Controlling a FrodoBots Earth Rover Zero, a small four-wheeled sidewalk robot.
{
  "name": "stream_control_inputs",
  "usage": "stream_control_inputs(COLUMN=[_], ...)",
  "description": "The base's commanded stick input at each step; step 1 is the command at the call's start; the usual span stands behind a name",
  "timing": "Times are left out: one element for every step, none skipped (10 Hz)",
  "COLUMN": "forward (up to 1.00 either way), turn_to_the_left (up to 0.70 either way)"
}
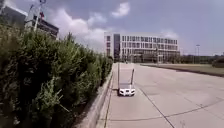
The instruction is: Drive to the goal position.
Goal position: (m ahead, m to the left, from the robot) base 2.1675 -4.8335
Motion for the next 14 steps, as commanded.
stream_control_inputs(forward=[0.00,0.00,0.00,0.00,0.00,0.00,0.00,0.00,0.00,0.00,0.00,0.00,0.00,0.00], turn_to_the_left=[0.00,0.00,0.00,-0.01,-0.59,-0.70,-0.70,-0.70,-0.48,0.00,0.00,0.00,0.00,0.00])
